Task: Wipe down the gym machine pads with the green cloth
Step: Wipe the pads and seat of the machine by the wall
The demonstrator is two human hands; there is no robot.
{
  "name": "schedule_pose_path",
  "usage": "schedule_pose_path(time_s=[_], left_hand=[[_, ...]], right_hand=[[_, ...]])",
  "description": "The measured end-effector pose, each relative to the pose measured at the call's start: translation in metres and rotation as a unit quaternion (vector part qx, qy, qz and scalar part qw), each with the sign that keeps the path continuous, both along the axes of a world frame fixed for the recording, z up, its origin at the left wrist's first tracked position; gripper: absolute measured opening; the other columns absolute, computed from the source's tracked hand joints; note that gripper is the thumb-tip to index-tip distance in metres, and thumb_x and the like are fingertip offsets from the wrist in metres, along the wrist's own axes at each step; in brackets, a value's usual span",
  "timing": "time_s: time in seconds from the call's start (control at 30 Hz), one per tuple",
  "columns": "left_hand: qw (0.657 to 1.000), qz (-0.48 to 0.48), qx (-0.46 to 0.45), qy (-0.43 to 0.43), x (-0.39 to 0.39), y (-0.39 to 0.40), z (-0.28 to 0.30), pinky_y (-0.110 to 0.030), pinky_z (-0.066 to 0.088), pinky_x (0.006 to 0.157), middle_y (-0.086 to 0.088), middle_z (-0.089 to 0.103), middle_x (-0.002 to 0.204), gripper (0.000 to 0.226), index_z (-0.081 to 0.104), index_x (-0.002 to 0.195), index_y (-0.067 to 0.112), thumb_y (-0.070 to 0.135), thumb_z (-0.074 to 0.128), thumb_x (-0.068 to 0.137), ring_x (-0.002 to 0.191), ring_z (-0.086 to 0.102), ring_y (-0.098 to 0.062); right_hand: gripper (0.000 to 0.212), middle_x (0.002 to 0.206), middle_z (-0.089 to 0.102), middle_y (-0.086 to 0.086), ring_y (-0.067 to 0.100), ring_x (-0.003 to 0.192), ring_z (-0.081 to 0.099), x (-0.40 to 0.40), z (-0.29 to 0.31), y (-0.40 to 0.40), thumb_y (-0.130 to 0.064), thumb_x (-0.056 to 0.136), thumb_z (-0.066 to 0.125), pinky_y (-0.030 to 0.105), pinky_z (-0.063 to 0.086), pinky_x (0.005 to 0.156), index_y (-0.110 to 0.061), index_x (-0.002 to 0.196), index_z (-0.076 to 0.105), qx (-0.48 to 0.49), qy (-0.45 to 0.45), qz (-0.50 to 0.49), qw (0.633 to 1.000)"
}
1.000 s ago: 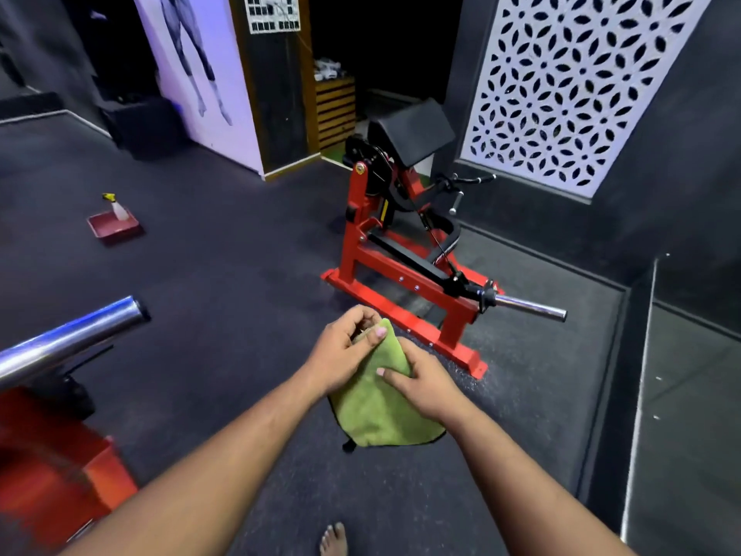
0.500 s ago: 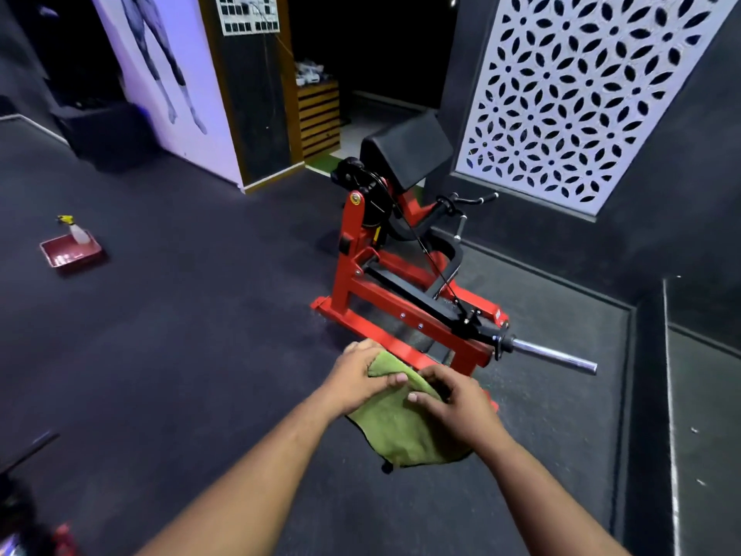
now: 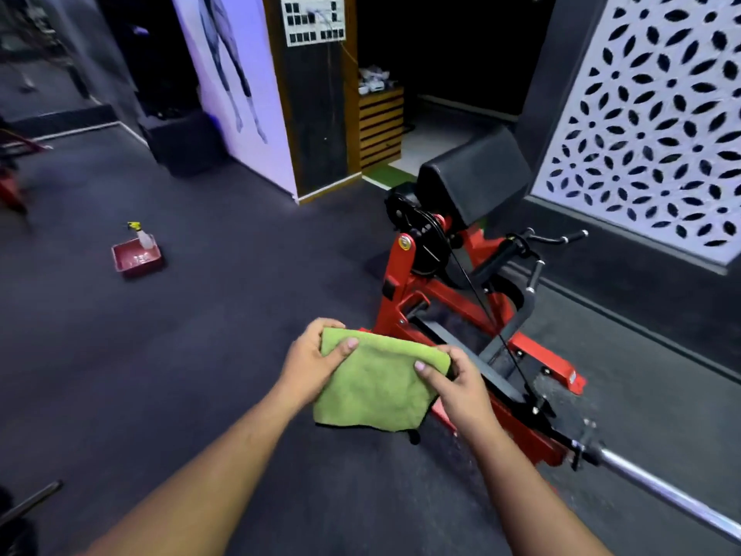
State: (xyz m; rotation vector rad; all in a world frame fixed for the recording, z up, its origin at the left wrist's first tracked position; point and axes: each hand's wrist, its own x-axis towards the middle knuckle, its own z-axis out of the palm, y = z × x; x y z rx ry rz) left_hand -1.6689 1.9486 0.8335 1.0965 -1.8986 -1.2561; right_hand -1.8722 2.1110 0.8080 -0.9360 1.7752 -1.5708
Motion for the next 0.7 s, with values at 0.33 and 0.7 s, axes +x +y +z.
schedule_pose_path(time_s=[0.33, 0.7], left_hand=[[0.991, -0.087, -0.026, -0.093, 0.005, -0.214, -0.031, -0.025, 0.05, 0.084, 0.017, 0.071, 0.103, 0.029, 0.068, 0.104, 0.038, 0.042, 0.083, 0.08, 0.091, 0.063, 0.005], [0.942, -0.308, -0.05, -0.126, -0.093, -0.429, 0.038, -0.043, 0.058, 0.083, 0.01, 0.074, 0.092, 0.009, 0.069, 0.1, 0.031, 0.038, 0.07, 0.094, 0.087, 0.07, -0.009]], right_hand=[[0.017, 0.089, 0.064, -0.016, 0.001, 0.085, 0.061, -0.016, 0.024, -0.233, -0.015, 0.096, 0.071, 0.016, 0.047, 0.079, -0.016, 0.107, 0.059, -0.017, 0.079, 0.072, 0.994], [0.039, 0.106, 0.066, -0.016, -0.004, 0.099, 0.062, -0.056, 0.05, -0.424, -0.018, 0.09, 0.078, 0.015, 0.047, 0.085, -0.023, 0.123, 0.058, 0.0, 0.08, -0.015, 0.997]])
